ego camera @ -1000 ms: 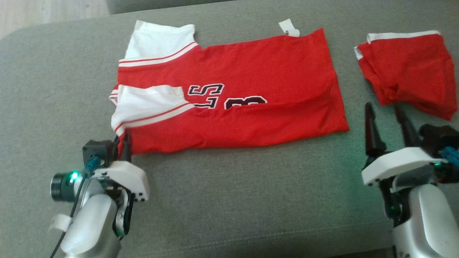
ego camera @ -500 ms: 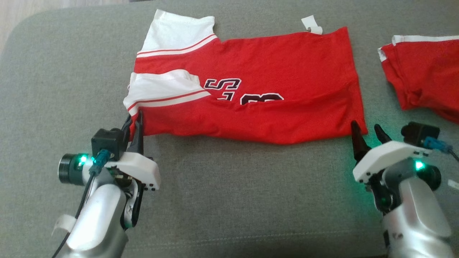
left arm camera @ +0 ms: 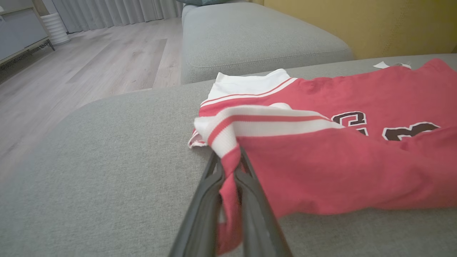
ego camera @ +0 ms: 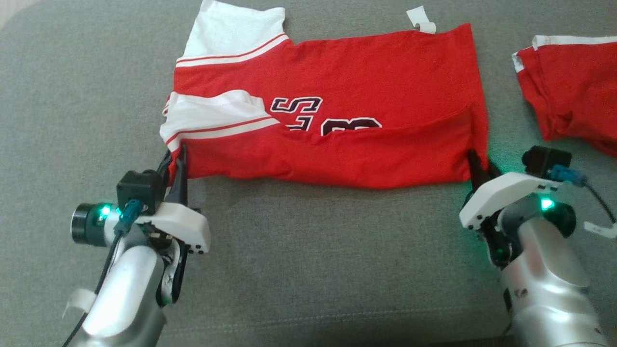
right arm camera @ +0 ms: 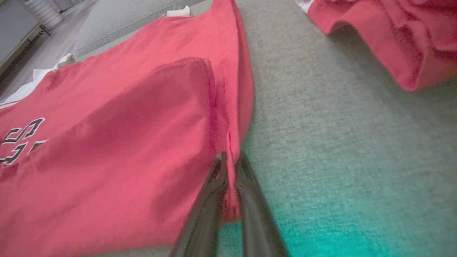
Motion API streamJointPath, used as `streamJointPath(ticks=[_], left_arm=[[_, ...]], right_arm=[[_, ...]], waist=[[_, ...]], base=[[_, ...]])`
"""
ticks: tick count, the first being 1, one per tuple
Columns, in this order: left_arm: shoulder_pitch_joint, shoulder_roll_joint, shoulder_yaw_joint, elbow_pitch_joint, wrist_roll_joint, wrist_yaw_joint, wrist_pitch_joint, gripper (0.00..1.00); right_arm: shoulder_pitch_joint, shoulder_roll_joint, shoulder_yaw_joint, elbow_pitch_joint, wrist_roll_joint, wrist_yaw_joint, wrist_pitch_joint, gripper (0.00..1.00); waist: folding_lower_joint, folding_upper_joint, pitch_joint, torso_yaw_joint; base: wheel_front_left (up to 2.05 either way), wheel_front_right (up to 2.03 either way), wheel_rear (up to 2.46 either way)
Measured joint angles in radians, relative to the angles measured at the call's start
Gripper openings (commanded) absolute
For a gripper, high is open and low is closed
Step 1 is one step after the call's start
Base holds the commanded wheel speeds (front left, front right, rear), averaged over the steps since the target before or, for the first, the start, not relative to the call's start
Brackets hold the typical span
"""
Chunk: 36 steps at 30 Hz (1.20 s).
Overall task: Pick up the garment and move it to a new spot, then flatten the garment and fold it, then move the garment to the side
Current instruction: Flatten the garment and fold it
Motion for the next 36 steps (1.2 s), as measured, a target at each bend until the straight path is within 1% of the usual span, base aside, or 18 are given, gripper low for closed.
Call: streamJointPath(ticks=[3, 7, 12, 15, 20, 25, 30, 34, 35, 36], left_arm=[[0.002, 0.008, 0.000, 0.000, 0.000, 0.007, 0.001, 0.00], [0.025, 0.017, 0.000, 0.000, -0.002, 0.007, 0.004, 0.00], [0.071, 0.020, -0.001, 0.001, -0.012, 0.009, 0.010, 0.00], [0.093, 0.024, -0.001, -0.001, -0.021, 0.011, 0.010, 0.00], [0.148, 0.035, -0.005, -0.027, -0.030, 0.016, 0.013, 0.00], [0.204, 0.051, -0.015, -0.080, -0.037, 0.018, 0.039, 0.00], [0.242, 0.059, -0.039, -0.124, -0.046, 0.017, 0.088, 0.00], [0.248, 0.062, -0.058, -0.123, -0.053, 0.016, 0.123, 0.00], [0.248, 0.062, -0.058, -0.123, -0.053, 0.016, 0.123, 0.00], [0.248, 0.062, -0.065, -0.117, -0.055, 0.013, 0.139, 0.49]], right_arm=[[-0.002, 0.001, 0.034, 0.031, 0.018, 0.000, -0.037, 0.00], [-0.002, 0.002, 0.051, 0.071, 0.022, 0.000, -0.073, 0.00], [0.011, 0.003, 0.036, 0.082, -0.005, 0.000, -0.088, 0.00], [0.038, 0.003, 0.010, 0.060, -0.029, 0.000, -0.085, 0.00], [0.136, 0.009, -0.028, -0.034, -0.046, 0.000, -0.030, 0.00], [0.232, 0.013, -0.069, -0.176, -0.044, 0.000, 0.074, 0.00], [0.328, 0.013, -0.110, -0.325, -0.044, 0.000, 0.202, 0.00], [0.401, 0.014, -0.115, -0.405, -0.044, 0.000, 0.279, 0.00], [0.401, 0.014, -0.115, -0.405, -0.044, 0.000, 0.279, 0.00], [0.410, 0.015, -0.118, -0.417, -0.044, 0.000, 0.297, 0.26]], waist=[[0.0000, 0.0000, -0.009, -0.008], [0.0000, 0.0000, -0.035, -0.016], [0.0000, 0.0000, -0.078, -0.019], [0.0000, 0.0000, -0.106, -0.016], [0.0000, 0.0000, -0.155, -0.011], [0.0000, 0.0000, -0.187, -0.014], [0.0000, 0.0000, -0.194, -0.015], [0.0000, 0.0000, -0.189, -0.016], [0.0000, 0.0000, -0.189, -0.016], [0.0000, 0.0000, -0.187, -0.017]], base=[[0.00, 0.00, 0.00], [0.00, 0.00, 0.00], [0.00, 0.00, 0.00], [0.00, 0.00, 0.00], [0.00, 0.00, 0.00], [0.00, 0.00, 0.00], [0.00, 0.00, 0.00], [0.00, 0.00, 0.00], [0.00, 0.00, 0.00], [0.00, 0.00, 0.00]])
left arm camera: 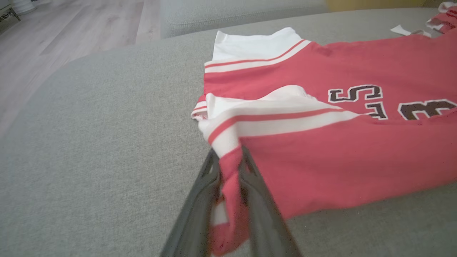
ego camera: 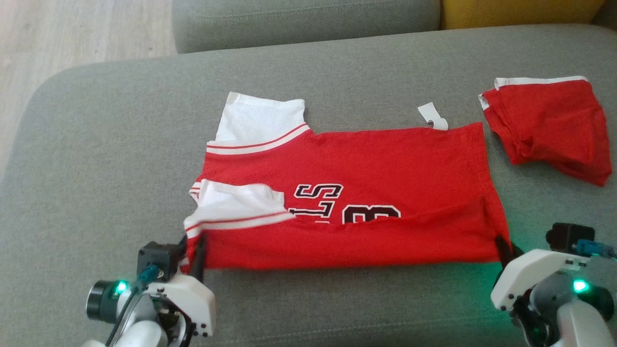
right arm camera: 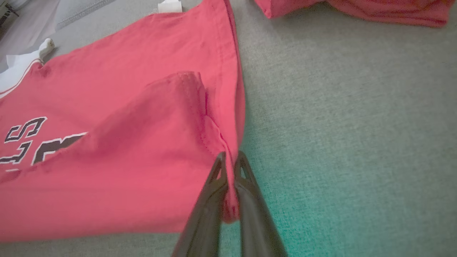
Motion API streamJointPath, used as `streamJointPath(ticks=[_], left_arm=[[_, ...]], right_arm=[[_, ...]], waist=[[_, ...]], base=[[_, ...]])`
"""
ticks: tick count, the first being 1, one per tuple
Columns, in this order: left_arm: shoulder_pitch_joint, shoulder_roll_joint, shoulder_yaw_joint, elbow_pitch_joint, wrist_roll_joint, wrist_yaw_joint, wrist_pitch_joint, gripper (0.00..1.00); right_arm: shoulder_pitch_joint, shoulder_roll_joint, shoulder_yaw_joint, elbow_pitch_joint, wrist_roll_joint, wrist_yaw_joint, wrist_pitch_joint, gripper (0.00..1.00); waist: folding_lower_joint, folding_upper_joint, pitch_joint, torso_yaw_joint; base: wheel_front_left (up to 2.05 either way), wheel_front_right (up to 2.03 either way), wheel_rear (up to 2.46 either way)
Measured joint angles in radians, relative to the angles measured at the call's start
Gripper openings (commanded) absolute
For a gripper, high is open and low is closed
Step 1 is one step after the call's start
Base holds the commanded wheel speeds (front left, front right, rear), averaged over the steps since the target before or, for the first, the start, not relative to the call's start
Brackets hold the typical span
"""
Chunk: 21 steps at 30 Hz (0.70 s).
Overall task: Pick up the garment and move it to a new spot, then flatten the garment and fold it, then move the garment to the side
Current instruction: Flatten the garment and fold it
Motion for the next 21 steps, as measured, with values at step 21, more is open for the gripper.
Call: streamJointPath(ticks=[21], left_arm=[[-0.370, 0.067, 0.019, 0.027, 0.028, -0.112, 0.018, 1.00]], right_arm=[[-0.224, -0.001, -0.006, -0.222, -0.050, 0.000, -0.148, 1.00]], waist=[[0.0000, 0.0000, 0.143, -0.073]], base=[[0.00, 0.00, 0.00]])
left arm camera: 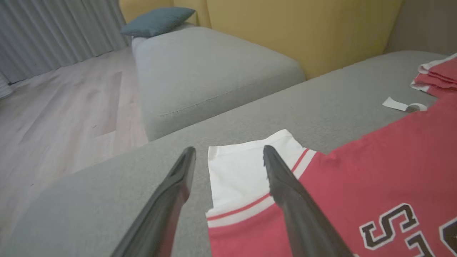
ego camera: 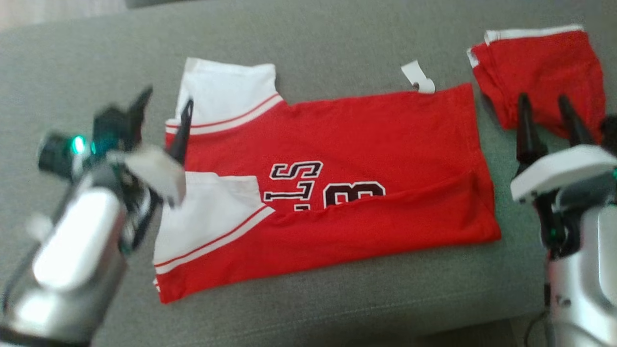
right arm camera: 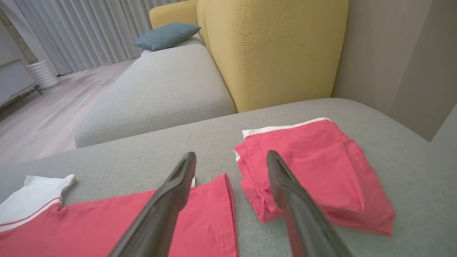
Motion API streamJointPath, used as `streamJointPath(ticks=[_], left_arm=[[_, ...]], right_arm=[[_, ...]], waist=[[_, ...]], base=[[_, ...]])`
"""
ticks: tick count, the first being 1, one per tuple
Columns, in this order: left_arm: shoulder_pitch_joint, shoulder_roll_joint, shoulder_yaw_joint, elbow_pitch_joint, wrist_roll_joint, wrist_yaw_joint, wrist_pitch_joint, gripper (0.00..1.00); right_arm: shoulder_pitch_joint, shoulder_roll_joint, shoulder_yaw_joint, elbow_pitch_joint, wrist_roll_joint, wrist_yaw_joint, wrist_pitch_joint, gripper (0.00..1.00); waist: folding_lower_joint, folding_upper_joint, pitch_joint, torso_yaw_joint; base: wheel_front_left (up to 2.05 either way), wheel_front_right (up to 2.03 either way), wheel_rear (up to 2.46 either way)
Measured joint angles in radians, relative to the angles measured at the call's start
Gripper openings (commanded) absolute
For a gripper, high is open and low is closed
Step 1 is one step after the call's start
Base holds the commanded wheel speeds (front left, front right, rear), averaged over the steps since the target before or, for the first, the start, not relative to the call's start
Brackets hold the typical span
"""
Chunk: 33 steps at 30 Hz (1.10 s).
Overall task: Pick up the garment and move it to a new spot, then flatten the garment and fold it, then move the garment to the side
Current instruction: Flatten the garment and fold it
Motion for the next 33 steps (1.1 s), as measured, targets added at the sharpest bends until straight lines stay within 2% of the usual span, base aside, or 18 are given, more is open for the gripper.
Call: streamJointPath(ticks=[5, 9, 12, 18, 23, 27, 33], left_arm=[[-0.236, 0.029, -0.031, 0.128, -0.028, -0.165, 0.157, 1.00], [-0.411, 0.074, -0.062, 0.272, -0.041, -0.229, 0.302, 1.00], [-0.523, 0.117, -0.125, 0.371, -0.064, -0.238, 0.374, 1.00], [-0.575, 0.155, -0.281, 0.406, -0.169, -0.245, 0.408, 1.00], [-0.652, 0.194, -0.342, 0.461, -0.205, -0.246, 0.393, 1.00], [-0.677, 0.195, -0.359, 0.533, -0.204, -0.246, 0.363, 1.00], [-0.685, 0.190, -0.402, 0.559, -0.229, -0.245, 0.363, 1.00]], right_arm=[[-0.114, -0.001, 0.037, -0.010, -0.023, 0.000, -0.001, 1.00], [-0.211, -0.001, 0.086, -0.019, -0.029, 0.000, -0.002, 1.00], [-0.269, -0.002, 0.122, -0.024, -0.025, 0.000, -0.006, 1.00], [-0.289, -0.003, 0.153, -0.020, -0.021, 0.000, -0.014, 1.00], [-0.289, -0.003, 0.156, -0.012, -0.021, 0.000, -0.023, 1.00], [-0.289, -0.003, 0.156, -0.009, -0.021, 0.000, -0.025, 1.00], [-0.289, -0.003, 0.157, 0.005, -0.021, 0.000, -0.026, 1.00]], waist=[[0.0000, 0.0000, 0.079, -0.031], [0.0000, 0.0000, 0.148, -0.066], [0.0001, 0.0000, 0.207, -0.109], [0.0002, 0.0000, 0.268, -0.167], [0.0002, 0.0000, 0.286, -0.188], [0.0001, -0.0001, 0.285, -0.187], [0.0001, 0.0000, 0.275, -0.185]], base=[[0.00, 0.00, 0.00], [0.00, 0.00, 0.00], [0.00, 0.00, 0.00], [0.00, 0.00, 0.00], [0.00, 0.00, 0.00], [0.00, 0.00, 0.00], [0.00, 0.00, 0.00]])
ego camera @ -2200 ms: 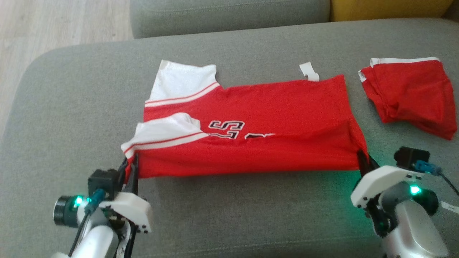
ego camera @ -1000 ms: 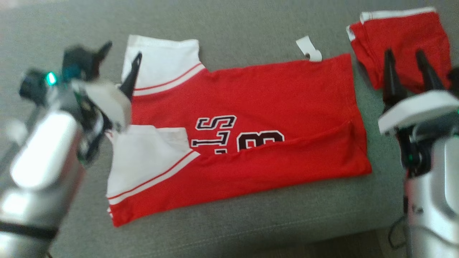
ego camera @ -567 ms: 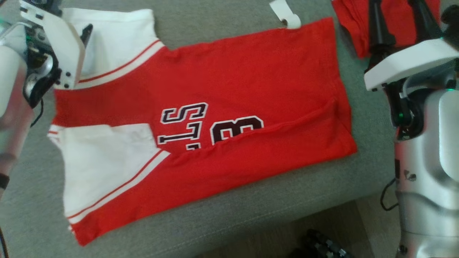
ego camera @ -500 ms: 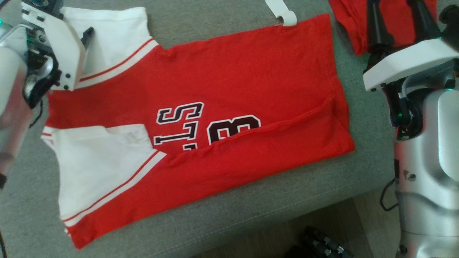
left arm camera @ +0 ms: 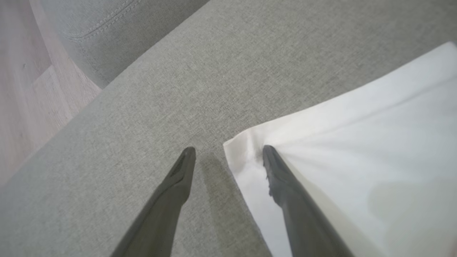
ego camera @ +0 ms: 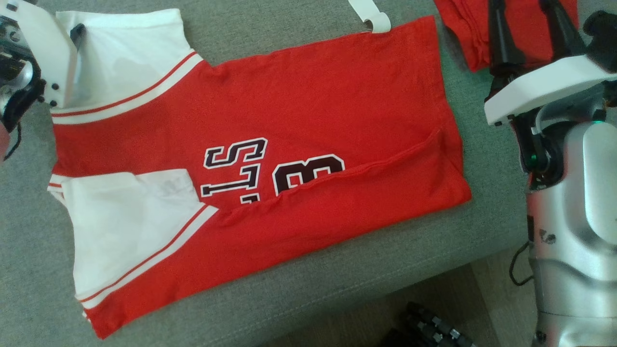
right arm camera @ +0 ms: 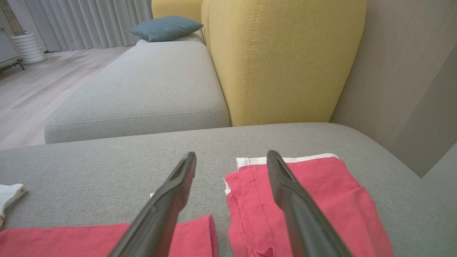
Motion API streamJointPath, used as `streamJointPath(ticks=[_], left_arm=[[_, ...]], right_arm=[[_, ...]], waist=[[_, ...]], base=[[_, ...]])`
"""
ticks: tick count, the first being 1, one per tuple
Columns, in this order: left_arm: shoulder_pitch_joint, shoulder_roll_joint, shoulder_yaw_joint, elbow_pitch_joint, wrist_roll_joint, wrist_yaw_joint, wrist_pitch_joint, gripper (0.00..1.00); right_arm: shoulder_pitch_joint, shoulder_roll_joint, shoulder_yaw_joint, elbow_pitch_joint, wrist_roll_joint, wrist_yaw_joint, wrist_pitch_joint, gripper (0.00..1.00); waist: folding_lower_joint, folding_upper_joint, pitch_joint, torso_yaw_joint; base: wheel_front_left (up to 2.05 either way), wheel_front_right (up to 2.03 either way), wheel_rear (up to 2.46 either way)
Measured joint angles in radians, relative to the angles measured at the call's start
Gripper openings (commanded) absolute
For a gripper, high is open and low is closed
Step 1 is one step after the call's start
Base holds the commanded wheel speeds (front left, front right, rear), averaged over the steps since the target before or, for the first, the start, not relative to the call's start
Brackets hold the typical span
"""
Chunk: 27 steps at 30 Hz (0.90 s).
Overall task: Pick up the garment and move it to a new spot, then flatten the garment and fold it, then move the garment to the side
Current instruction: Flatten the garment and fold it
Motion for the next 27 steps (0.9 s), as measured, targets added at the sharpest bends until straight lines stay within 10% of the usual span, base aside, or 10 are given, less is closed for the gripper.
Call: streamJointPath(ticks=[5, 6, 7, 27], left_arm=[[-0.003, 0.000, -0.039, 0.000, -0.092, 0.001, 0.012, 1.00], [-0.006, 0.000, -0.045, -0.002, -0.111, 0.001, 0.020, 0.83], [-0.009, 0.000, -0.054, -0.005, -0.132, 0.001, 0.029, 0.00], [0.033, -0.059, -0.098, -0.084, -0.210, 0.000, -0.218, 0.00]], right_arm=[[0.000, 0.000, 0.001, 0.009, 0.002, 0.000, 0.000, 1.00], [0.000, 0.000, 0.001, 0.013, 0.002, 0.000, 0.000, 1.00], [0.000, 0.000, -0.001, 0.018, 0.002, 0.000, 0.000, 1.00], [-0.002, -0.071, -0.006, 0.207, 0.135, 0.000, 0.149, 1.00]], waist=[[0.0000, 0.0000, -0.002, -0.003], [0.0000, 0.0000, -0.001, -0.004], [0.0000, 0.0000, -0.001, -0.005], [0.0000, 0.0000, -0.094, 0.131]], base=[[0.00, 0.00, 0.00], [0.00, 0.00, 0.00], [0.00, 0.00, 0.00], [0.00, 0.00, 0.00]])
